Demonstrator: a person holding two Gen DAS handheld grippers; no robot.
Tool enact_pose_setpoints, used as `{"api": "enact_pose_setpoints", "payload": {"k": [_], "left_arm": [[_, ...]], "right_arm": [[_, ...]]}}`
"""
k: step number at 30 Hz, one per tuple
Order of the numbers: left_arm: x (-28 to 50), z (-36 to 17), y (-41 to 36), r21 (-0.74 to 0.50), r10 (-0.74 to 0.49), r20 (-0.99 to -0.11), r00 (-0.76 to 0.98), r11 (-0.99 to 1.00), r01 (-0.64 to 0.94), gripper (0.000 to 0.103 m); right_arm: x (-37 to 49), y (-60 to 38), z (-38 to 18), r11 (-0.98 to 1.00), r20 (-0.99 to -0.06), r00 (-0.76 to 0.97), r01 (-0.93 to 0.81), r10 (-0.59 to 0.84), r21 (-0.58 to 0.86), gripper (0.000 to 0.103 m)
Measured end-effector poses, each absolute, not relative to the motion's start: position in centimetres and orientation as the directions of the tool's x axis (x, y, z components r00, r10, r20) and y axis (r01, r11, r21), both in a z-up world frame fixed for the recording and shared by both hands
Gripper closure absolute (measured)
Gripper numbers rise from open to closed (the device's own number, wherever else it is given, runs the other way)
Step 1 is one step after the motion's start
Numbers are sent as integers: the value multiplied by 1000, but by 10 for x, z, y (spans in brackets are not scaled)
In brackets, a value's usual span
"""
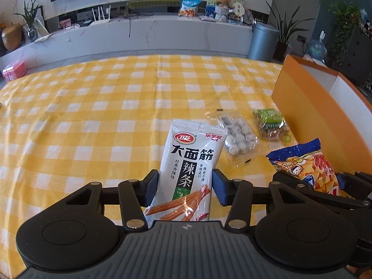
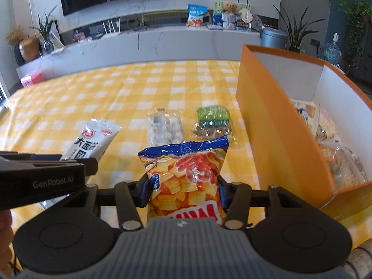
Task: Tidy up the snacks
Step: 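Lift the Mimi bag and gluten strip packet off the table with both grippers, then carry both packets into the orange box and open both grippers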
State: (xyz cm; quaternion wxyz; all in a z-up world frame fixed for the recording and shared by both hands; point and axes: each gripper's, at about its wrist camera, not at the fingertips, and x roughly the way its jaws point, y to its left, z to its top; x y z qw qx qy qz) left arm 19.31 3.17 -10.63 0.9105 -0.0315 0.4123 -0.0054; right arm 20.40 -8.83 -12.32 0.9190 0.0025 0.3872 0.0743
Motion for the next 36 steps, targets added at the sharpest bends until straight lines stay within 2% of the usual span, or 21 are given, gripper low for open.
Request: {"api": "enact_pose_setpoints", "payload": {"k": [6, 14, 24, 30, 36], "left_arm": [[185, -67, 27, -41, -2, -691, 723, 998, -37, 46], [175, -19, 11, -57, -12, -622, 783, 998, -30, 46], [184, 21, -27, -91, -94, -560, 823, 995, 52, 46], [215, 22, -58, -122, -175, -569, 803, 984, 128, 46], [260, 15, -84, -155, -227, -583, 780, 974, 168, 46]], "right_arm": [[194, -98, -88, 983, -664, 726, -127, 181, 129, 52], [173, -122, -26, 972, -554, 803, -130, 219, 195, 52], [172, -191, 29, 983, -460, 877, -70, 143, 172, 52], [210, -248, 50, 984, -459, 886, 17, 67, 175, 52], [264, -289, 40, 973, -507, 861, 81, 41, 216, 52]]}}
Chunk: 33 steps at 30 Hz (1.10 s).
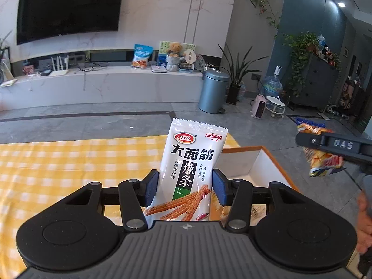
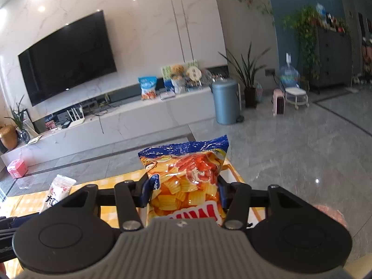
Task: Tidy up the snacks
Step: 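Carry both packets into the orange box and open both grippers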
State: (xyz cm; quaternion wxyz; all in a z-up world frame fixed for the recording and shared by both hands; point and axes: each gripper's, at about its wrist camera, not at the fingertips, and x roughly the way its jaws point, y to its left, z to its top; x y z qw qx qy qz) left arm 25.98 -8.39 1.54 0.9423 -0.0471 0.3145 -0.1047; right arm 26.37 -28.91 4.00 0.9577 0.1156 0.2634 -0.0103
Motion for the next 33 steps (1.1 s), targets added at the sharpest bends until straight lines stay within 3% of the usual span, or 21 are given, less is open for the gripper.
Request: {"api": "enact_pose_setpoints", "payload": {"k": [8, 15, 28, 30, 33], "left_arm": [[307, -5, -102, -176, -268, -617, 740, 963, 203, 46], [322, -24, -115, -179, -284, -631, 722, 959, 220, 46], [318, -43, -135, -84, -237, -696, 678, 964, 251, 47], [317, -40, -138, -74, -230, -700, 677, 965, 251, 47], [316, -37, -145, -45, -217, -707, 673, 964, 263, 47]], "right_arm": [[345, -316, -8, 947, -632, 770, 134, 86, 292, 52], [415, -302, -67, 982, -802, 592, 85, 86, 168, 52], [456, -300, -131, 992, -862, 505, 82, 44, 99, 50], [460, -294, -130, 994, -858, 511, 60, 45, 87, 39], [458, -290, -127, 996, -853, 520, 41, 47, 80, 36]]}}
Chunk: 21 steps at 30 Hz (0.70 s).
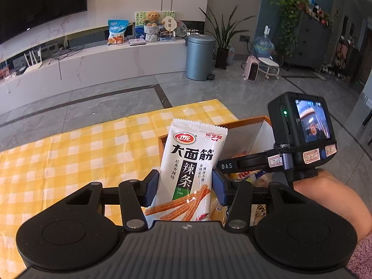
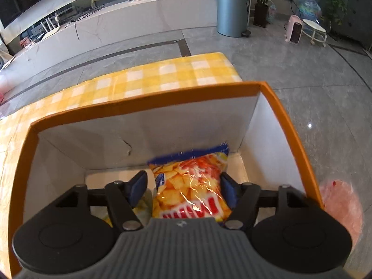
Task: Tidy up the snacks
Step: 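Carry both packets into the orange box and open both grippers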
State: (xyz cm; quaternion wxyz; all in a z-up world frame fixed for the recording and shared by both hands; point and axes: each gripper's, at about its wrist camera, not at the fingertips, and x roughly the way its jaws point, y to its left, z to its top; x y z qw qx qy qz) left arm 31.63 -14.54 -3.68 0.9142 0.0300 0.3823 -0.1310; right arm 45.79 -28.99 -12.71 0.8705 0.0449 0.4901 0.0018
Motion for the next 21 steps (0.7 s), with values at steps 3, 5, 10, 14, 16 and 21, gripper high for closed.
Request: {"api": "enact_pose_setpoints", "payload": {"k": [3, 5, 10, 14, 16, 21], "left_arm": [[316, -31, -150, -17, -206, -715, 669, 961, 278, 47], [319, -27, -153, -10, -201, -723, 661, 960, 281, 47], [328, -17, -167, -10, -189, -733, 654, 964, 267, 47], [337, -19, -176, -42, -168, -742, 649, 978, 205, 47], [344, -21, -182, -66, -168, -756, 633, 981, 182, 47], [362, -37, -186, -202, -244, -803, 543, 970, 137, 47]], "right_arm": [[456, -287, -122, 997, -851, 524, 31, 40, 66, 30], [452, -286, -116, 997, -848, 526, 9, 66, 83, 25], [437, -287, -95, 996, -825, 560, -32, 84, 80, 17], [419, -310, -74, 995, -784, 619, 29, 54, 92, 10], [411, -326, -67, 982, -761, 637, 26, 126, 185, 9], [396, -343, -54, 977, -726, 680, 67, 103, 202, 11]]}}
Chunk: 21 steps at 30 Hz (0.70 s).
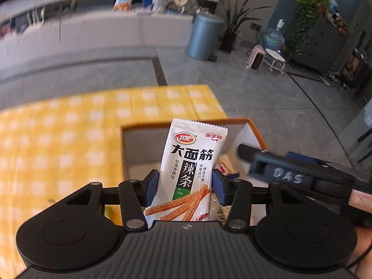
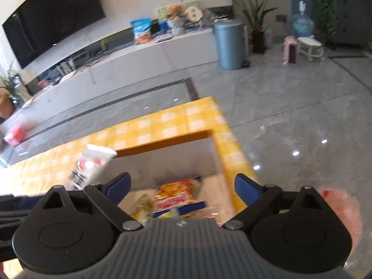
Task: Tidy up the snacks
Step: 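Carry both packets into the orange box and open both grippers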
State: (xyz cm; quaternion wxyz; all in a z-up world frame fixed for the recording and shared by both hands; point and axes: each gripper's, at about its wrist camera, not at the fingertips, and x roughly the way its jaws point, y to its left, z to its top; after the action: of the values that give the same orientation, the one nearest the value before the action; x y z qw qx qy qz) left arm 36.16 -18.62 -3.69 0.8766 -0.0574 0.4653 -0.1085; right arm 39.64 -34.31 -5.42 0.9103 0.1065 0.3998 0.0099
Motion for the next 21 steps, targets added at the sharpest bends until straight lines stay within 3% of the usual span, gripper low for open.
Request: {"api": "enact_pose_setpoints", "payload": {"k": [2, 8, 15, 19, 21], "left_arm": [[363, -44, -193, -178, -212, -812, 543, 977, 116, 47], [362, -61, -206, -108, -131, -823, 553, 991, 74, 47], [364, -70, -208, -113, -147, -834, 531, 989, 97, 45], [364, -64, -200, -115, -135, -824, 550, 991, 70, 32], [362, -59, -196, -105, -127, -819, 560, 992, 72, 30]], "right_arm": [[392, -346, -50, 977, -695, 717, 104, 56, 185, 11], [384, -359, -42, 964, -659, 746, 92, 99, 250, 11], [387, -355, -41, 969, -671, 733, 70, 111, 236, 11], [383, -352, -39, 969, -657, 742, 42, 132, 242, 11], [382, -353, -39, 969, -654, 745, 41, 132, 242, 11]]}}
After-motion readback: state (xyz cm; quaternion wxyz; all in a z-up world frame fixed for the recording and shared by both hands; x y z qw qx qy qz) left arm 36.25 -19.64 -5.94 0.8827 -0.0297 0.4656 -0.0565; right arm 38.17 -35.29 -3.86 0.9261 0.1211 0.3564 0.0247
